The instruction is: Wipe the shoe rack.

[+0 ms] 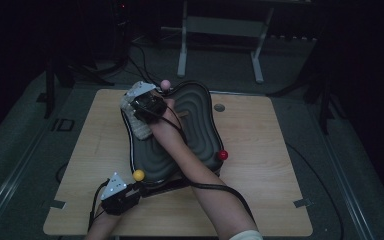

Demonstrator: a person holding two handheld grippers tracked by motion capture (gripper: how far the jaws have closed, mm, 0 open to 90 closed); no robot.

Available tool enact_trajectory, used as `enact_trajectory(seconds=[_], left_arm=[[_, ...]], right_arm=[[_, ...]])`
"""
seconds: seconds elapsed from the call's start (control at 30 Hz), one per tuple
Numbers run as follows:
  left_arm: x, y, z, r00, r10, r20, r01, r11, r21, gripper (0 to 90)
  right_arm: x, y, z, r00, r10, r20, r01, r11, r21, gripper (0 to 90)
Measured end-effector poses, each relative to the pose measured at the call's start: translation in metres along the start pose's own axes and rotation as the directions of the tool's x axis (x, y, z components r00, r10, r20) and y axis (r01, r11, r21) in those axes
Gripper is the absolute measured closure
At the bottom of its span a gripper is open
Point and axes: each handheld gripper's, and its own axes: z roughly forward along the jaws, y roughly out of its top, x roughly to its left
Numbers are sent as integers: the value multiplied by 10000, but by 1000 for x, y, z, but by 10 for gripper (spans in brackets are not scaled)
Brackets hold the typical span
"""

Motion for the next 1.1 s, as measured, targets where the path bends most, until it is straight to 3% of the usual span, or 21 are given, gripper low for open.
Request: enact_trajectory(seconds=[0.33,0.63,0.83,1.1], left_arm=[[0,0,0,10000,18,-26,-18,10000,18,711],[-1,0,0,10000,43,-54,-43,10000,25,712],[-1,0,0,9999,80,-81,-79,10000,42,713],[-1,1,0,9999,88,-111,-88,9999,56,713]], right_arm=[[13,-26,-15,9995,-226,-228,228,9997,61,675],[30,-57,-33,9961,-442,-765,446,9990,39,675],[42,-75,-44,9892,-739,-1265,760,9970,121,675],[56,-90,-53,9811,-1099,-1595,1144,9932,193,676]])
